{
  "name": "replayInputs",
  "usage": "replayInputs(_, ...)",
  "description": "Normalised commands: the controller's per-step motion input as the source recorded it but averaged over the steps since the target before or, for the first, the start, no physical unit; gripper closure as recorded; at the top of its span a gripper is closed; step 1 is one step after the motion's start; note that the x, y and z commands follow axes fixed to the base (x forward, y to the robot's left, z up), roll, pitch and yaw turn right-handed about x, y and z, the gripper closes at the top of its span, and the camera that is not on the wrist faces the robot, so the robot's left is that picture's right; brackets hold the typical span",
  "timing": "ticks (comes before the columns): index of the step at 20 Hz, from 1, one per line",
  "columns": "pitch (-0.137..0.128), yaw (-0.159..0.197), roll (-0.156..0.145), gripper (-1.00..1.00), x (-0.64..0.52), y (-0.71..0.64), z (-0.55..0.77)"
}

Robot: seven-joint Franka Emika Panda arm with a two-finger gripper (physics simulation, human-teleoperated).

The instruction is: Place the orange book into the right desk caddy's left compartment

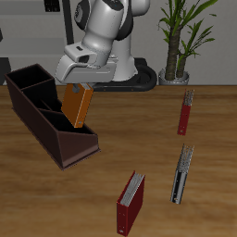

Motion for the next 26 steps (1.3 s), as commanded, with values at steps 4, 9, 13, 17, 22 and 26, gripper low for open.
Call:
replayInputs(4,0.018,-0.01,-0.014,1.0,0.11,-0.09,-0.12)
replayInputs(9,0.027,-0.011,-0.016,1.0,0.11,-0.11,-0.17)
replayInputs(13,0.002,-0.007,-0.017,1.0,0.09,-0.07,-0.16)
replayInputs(17,0.045,0.018,0.001,1.0,0.16,-0.08,-0.33)
replayInputs(22,0.006,-0.003,-0.027,1.0,0.07,-0.08,-0.12)
replayInputs(26,0.02,-0.019,-0.049,-1.0,0.02,-0.04,-0.08)
